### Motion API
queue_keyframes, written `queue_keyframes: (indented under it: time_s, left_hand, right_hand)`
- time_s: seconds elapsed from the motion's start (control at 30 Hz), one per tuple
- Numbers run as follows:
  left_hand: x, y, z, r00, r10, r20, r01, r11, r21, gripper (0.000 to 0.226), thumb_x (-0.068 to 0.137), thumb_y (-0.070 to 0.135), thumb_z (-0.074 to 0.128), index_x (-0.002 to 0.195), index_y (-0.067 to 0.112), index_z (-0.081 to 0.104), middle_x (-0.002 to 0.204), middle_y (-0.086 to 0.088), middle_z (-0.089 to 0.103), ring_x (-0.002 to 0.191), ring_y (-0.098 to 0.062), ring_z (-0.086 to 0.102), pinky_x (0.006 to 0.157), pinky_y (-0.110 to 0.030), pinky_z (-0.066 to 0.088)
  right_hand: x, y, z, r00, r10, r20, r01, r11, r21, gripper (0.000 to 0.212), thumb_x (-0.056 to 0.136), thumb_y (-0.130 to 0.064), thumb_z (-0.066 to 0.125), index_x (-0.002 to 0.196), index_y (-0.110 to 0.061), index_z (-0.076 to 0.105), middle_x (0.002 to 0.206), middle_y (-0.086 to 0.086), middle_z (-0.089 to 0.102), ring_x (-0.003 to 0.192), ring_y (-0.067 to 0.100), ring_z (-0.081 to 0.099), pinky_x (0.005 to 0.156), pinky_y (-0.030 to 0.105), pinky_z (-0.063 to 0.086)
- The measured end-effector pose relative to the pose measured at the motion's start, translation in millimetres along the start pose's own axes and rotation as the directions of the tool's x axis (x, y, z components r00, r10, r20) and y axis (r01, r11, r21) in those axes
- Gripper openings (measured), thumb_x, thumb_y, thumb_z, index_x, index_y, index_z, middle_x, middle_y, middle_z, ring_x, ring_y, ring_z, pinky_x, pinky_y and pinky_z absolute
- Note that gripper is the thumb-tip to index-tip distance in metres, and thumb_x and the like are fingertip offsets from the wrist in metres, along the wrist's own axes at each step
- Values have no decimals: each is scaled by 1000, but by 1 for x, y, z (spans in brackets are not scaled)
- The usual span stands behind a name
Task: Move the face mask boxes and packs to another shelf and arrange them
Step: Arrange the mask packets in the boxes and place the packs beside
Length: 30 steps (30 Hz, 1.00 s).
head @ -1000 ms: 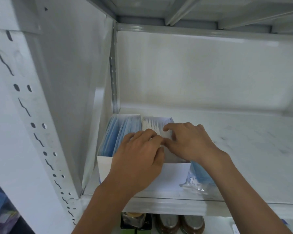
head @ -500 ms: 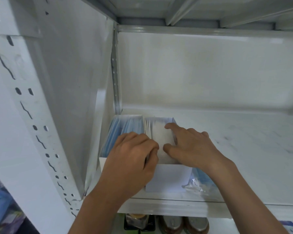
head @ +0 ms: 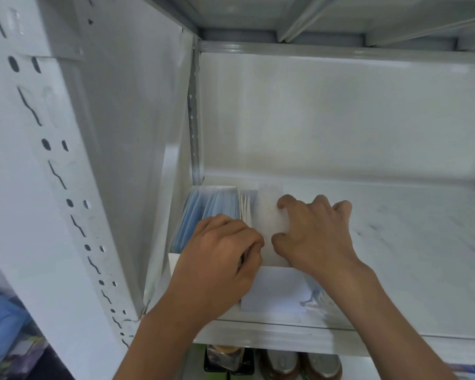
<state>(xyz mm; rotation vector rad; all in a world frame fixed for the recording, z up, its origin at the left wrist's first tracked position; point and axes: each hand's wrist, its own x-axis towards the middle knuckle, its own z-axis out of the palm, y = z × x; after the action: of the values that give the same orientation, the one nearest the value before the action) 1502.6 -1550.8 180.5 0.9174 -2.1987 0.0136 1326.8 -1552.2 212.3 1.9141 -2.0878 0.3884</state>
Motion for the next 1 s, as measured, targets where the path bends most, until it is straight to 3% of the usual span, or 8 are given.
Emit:
queue_keyframes:
  time_s: [0.2, 0.3, 0.4, 0.53, 0.63, 0.8, 0.87, 1.0]
  left_hand:
    - [0, 0, 0, 1000, -4, 0, 4, 1000, 4, 15, 90, 20, 59, 86, 21, 73, 81, 11, 70, 83, -13, 61, 84, -37, 50]
    - [0, -1, 1, 1000, -2, -9, 2, 1000, 2, 15, 90, 20, 60, 87, 22, 74, 82, 10, 71, 83, -13, 62, 84, -38, 51]
    - [0, -1, 0, 1000, -5, -10, 5, 1000, -11, 15, 92, 20, 59, 90, 22, 73, 81, 10, 70, 82, -14, 61, 83, -37, 51]
    - [0, -2, -1, 1000, -2, 6, 2, 1000, -5, 17, 94, 23, 55, 88, 21, 72, 83, 10, 70, 84, -14, 61, 84, -38, 50]
    - [0, -2, 0, 1000, -2, 7, 2, 1000, -8, 18, 95, 22, 56, 87, 19, 71, 81, 9, 68, 81, -14, 59, 82, -38, 49]
    - [0, -2, 0, 1000, -7, 16, 7, 1000, -8, 19, 95, 23, 53, 86, 19, 70, 81, 9, 66, 80, -13, 58, 80, -36, 50]
    - [0, -4, 0, 1000, -9, 29, 9, 1000, -11, 18, 96, 22, 53, 88, 18, 69, 86, 8, 66, 82, -14, 58, 81, -37, 50]
    - [1, -4, -1, 999, -10, 43, 11, 1000, -22, 15, 94, 18, 55, 97, 19, 70, 100, 7, 67, 92, -14, 61, 87, -39, 50]
  right_hand:
    - [-1, -5, -6, 996, -10, 93, 19, 995, -100, 38, 84, -41, 55, 119, -27, 55, 88, -4, 62, 94, 24, 47, 79, 40, 22]
    - [-1, -2, -3, 988, -31, 149, 48, 993, -109, 41, 91, -62, 46, 114, -29, 55, 93, -3, 59, 103, 25, 46, 82, 42, 23]
    - [0, 4, 2, 983, -29, 179, 44, 996, -82, 68, 90, -78, 22, 125, -30, 56, 129, 2, 48, 122, 29, 38, 95, 46, 27]
    - [-2, 12, 4, 969, -71, 236, 31, 985, 169, 96, 78, -85, -1, 152, -36, 36, 168, -3, 17, 153, 21, 9, 123, 51, -1]
    - [-8, 15, 9, 903, -149, 403, 3, 940, 342, 106, 72, -91, -6, 161, -36, 9, 171, -10, 0, 155, 12, -16, 121, 45, -21]
    - [-14, 13, 12, 926, -180, 332, 83, 955, 286, 108, 72, -90, -17, 162, -32, -1, 170, -8, -11, 151, 14, -29, 118, 53, -26]
    - [-18, 12, 9, 948, -217, 233, 159, 957, 243, 108, 77, -86, -17, 161, -27, 17, 171, -4, -4, 153, 12, -24, 120, 51, -21]
    - [-30, 11, 7, 936, -337, 106, 297, 913, 279, 93, 90, -78, -5, 139, -23, 51, 149, -7, 46, 148, 5, 21, 124, 33, -15]
